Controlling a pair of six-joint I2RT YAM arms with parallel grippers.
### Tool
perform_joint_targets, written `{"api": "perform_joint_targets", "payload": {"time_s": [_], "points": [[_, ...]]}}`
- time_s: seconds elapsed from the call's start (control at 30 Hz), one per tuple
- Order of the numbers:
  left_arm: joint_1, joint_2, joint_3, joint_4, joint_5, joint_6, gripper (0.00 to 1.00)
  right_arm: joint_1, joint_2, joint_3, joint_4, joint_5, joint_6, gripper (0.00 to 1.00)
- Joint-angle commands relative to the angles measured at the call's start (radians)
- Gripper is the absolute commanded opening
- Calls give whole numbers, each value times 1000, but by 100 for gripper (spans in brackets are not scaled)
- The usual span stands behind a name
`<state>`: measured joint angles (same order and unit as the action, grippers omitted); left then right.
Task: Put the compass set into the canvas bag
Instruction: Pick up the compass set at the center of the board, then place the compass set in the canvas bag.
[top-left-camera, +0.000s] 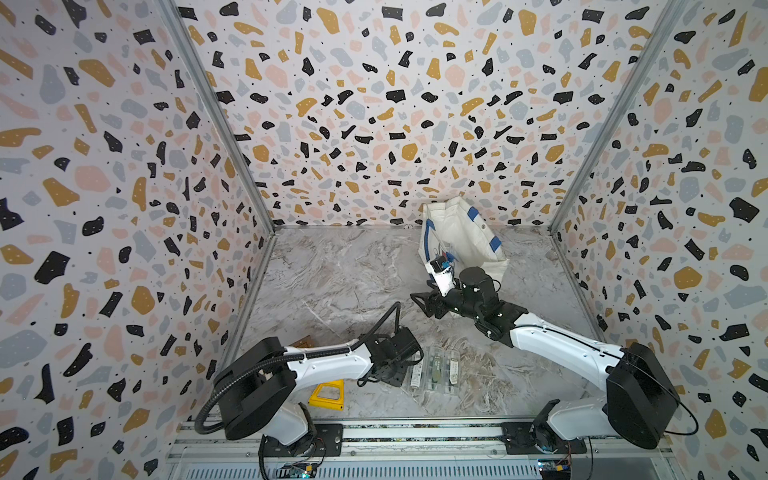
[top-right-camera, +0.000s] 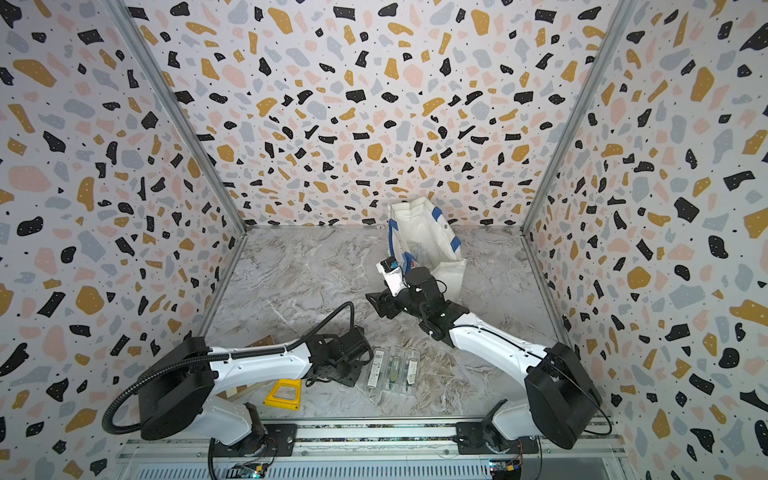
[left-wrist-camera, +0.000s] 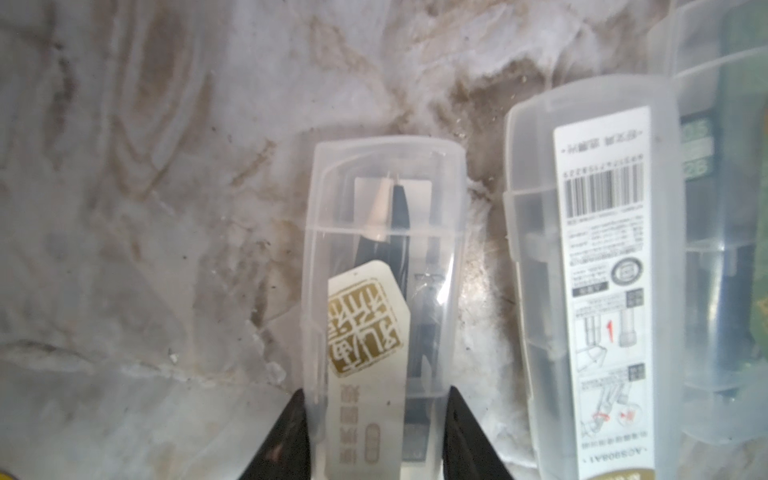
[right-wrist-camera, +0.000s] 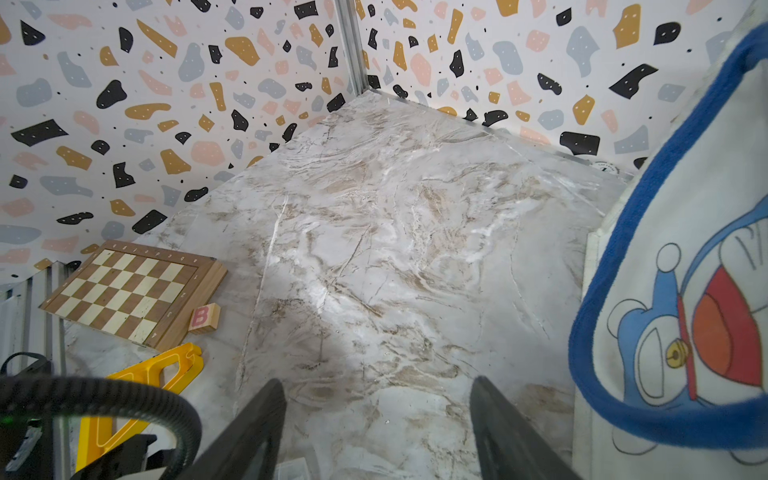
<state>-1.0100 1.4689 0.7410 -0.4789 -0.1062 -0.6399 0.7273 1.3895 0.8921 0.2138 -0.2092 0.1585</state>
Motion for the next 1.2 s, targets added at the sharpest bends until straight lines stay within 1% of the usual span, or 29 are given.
{"api": "perform_joint_targets", "payload": {"time_s": [0.0, 0.1, 0.2, 0.3, 0.37, 0.47, 0.5, 0.6, 0.73, 0.83, 0.9, 0.97, 1.17], "points": [[-3, -88, -28, 57, -77, 24, 25, 0, 1, 26, -5, -10, 40, 72], [-3, -187, -70, 165, -143, 80, 24, -2, 3, 58, -69, -33, 99, 72], [-3, -272, -110, 276, -222, 158, 24, -6, 3, 93, -137, -113, 172, 73], [-1, -333, -144, 350, -286, 227, 24, -12, 30, 134, -191, -238, 225, 74], [1, -358, -155, 369, -295, 263, 24, -14, 63, 156, -208, -331, 255, 75], [2, -384, -156, 351, -300, 272, 23, -14, 107, 178, -203, -438, 286, 76], [5, -393, -160, 350, -299, 269, 22, -14, 120, 180, -203, -450, 290, 76], [6, -424, -173, 361, -285, 268, 22, -17, 151, 181, -231, -415, 287, 78], [11, -431, -172, 364, -275, 264, 22, -28, 164, 172, -237, -485, 286, 77], [18, -413, -162, 367, -258, 267, 21, -28, 145, 140, -195, -530, 318, 75], [19, -398, -151, 367, -251, 270, 20, -28, 141, 123, -164, -557, 343, 73], [20, -387, -143, 370, -247, 272, 20, -25, 148, 116, -147, -583, 361, 69], [22, -366, -128, 375, -240, 265, 19, -17, 176, 116, -147, -605, 368, 58]]}}
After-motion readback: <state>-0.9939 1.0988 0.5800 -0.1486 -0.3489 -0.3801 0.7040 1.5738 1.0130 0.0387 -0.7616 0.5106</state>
